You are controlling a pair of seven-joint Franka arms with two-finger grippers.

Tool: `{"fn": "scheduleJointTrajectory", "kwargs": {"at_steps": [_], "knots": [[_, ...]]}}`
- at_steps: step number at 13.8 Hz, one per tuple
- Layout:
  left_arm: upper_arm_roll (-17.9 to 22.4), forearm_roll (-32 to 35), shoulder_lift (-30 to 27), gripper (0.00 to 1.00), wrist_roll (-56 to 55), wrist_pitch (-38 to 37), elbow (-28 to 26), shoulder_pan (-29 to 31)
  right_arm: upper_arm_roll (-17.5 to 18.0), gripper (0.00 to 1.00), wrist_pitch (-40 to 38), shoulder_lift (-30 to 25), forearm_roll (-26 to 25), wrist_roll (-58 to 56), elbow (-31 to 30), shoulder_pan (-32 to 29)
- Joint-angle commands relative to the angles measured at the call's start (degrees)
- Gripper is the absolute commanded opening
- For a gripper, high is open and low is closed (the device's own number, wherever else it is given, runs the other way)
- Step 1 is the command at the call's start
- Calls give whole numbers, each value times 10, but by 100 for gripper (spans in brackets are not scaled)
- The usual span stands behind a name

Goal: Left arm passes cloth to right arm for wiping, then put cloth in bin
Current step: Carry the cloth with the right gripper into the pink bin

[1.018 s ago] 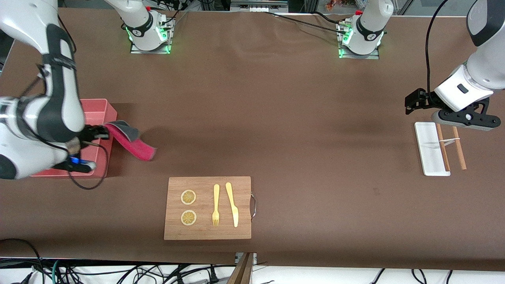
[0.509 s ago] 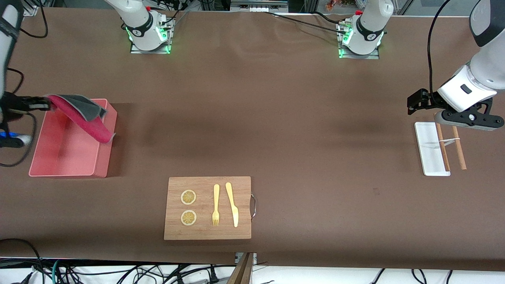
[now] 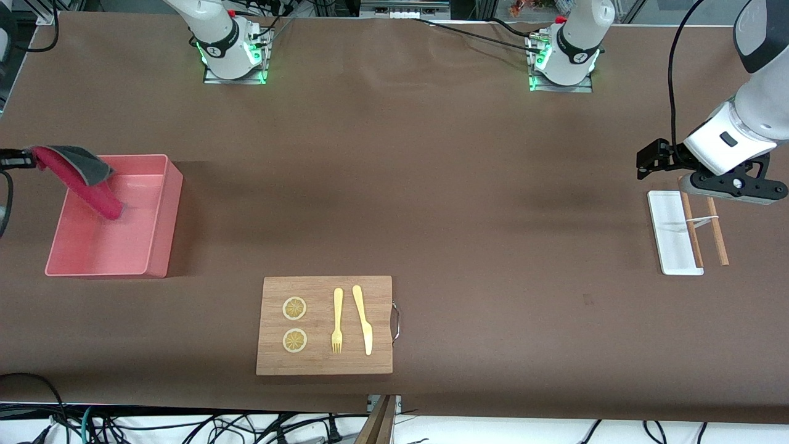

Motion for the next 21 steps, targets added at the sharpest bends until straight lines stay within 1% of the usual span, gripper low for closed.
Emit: {"fn": "scheduleJointTrajectory", "kwargs": {"at_steps": [1,4,6,8,9,12,14,16,17,18,19,21], "knots": [[4,11,-2,100,11,-6,4,-2,-1,0,55,6,-8,-16,-53,0],[4,11,-3,100,11,-6,4,1,3,0,126,17,2,-11,-108,1],[4,11,-2,100,11,-6,4,1,3,0,178,23,26,-9,-150,2],[4,11,-2,100,11,-6,4,1,5,0,234,31,26,-11,-183,3],[4,11,-2,100,11,-6,4,1,6,0,258,38,27,-11,-191,3],[4,11,-2,100,11,-6,4,3,21,0,311,63,59,-11,-194,3],[4,11,-2,100,11,-6,4,4,22,0,354,77,60,-12,-196,4],[4,10,-2,100,12,-6,4,4,32,0,393,83,66,-12,-207,3],[4,10,-2,100,12,-6,4,5,33,40,394,82,73,-11,-206,3],[4,11,-3,100,12,-6,4,5,33,99,389,79,77,-13,-203,3],[4,11,-2,100,12,-6,4,6,32,100,384,71,78,-14,-201,3],[4,11,-3,100,12,-6,4,8,32,100,346,29,77,-14,-200,2]]}}
